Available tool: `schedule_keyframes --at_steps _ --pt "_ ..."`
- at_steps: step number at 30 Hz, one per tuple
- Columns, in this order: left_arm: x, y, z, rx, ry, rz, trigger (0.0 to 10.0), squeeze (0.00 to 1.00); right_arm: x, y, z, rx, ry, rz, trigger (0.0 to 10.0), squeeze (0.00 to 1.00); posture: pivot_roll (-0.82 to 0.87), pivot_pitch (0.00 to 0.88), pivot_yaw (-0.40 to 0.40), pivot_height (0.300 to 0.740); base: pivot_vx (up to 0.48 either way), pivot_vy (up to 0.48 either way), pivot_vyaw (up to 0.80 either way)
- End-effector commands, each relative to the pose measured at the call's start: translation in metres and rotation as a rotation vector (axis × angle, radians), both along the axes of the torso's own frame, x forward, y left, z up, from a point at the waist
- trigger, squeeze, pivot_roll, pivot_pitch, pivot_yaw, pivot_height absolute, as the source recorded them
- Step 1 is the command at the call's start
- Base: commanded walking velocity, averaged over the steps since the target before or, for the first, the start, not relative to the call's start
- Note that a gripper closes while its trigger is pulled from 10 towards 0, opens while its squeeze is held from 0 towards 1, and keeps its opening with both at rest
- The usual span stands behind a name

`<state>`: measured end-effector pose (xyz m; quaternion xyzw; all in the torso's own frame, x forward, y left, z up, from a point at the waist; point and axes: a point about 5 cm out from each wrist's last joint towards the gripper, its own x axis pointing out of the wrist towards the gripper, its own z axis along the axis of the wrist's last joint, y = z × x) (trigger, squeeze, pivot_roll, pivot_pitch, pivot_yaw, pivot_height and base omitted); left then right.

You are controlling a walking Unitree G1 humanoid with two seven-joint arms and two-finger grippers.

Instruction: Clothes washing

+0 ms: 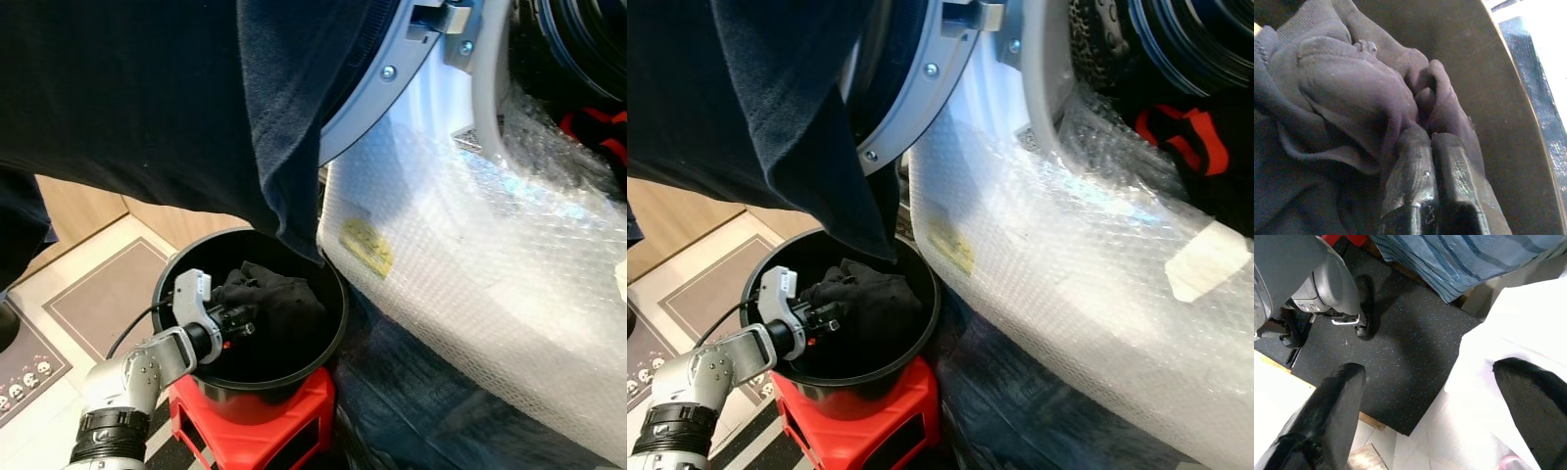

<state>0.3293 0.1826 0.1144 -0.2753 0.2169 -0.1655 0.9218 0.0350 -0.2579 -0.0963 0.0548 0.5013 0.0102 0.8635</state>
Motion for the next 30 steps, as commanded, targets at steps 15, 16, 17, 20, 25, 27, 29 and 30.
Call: schedule_keyframes --at_steps 15,16,17,20,25,27,29,30 --pt "0.008 0.016 -0.007 0.004 0.059 0.093 10.0 1.00 -0.007 -0.002 0.000 0.001 0.021 -0.019 10.0 0.00 -0.18 0.209 -0.153 0.740 0.000 0.000 0.00" --pt "0.010 0.017 -0.002 0.006 0.048 0.097 10.0 1.00 -0.006 -0.001 -0.001 0.003 0.019 -0.023 10.0 0.00 -0.18 0.202 -0.147 0.740 0.000 0.000 0.00" --pt "0.012 0.017 0.001 0.007 0.039 0.098 10.0 1.00 -0.005 0.000 -0.001 0.005 0.017 -0.027 10.0 0.00 -0.18 0.202 -0.147 0.740 0.000 0.000 0.00" --pt "0.014 0.016 0.006 0.005 0.029 0.094 10.0 1.00 -0.002 0.003 -0.002 0.009 0.014 -0.030 10.0 0.00 -0.18 0.198 -0.141 0.740 0.000 0.000 0.00" --pt "0.015 0.006 0.008 -0.007 0.026 0.043 10.0 1.00 0.003 0.009 -0.004 0.016 0.005 -0.044 10.0 0.00 -0.18 0.182 -0.121 0.740 0.000 0.000 0.00" --pt "0.015 0.003 0.008 -0.010 0.027 0.031 10.0 1.00 0.003 0.010 -0.004 0.017 0.004 -0.046 10.0 0.00 -0.18 0.182 -0.120 0.740 0.000 0.000 0.00" --pt "0.015 -0.004 0.003 -0.016 0.048 0.000 10.0 1.00 0.003 0.012 -0.005 0.020 0.003 -0.046 10.0 0.00 -0.19 0.182 -0.117 0.740 0.000 0.000 0.00" --pt "0.014 -0.008 0.001 -0.019 0.056 -0.018 10.0 1.00 0.003 0.013 -0.005 0.020 0.003 -0.047 10.0 0.00 -0.19 0.183 -0.116 0.740 0.000 0.000 0.00"
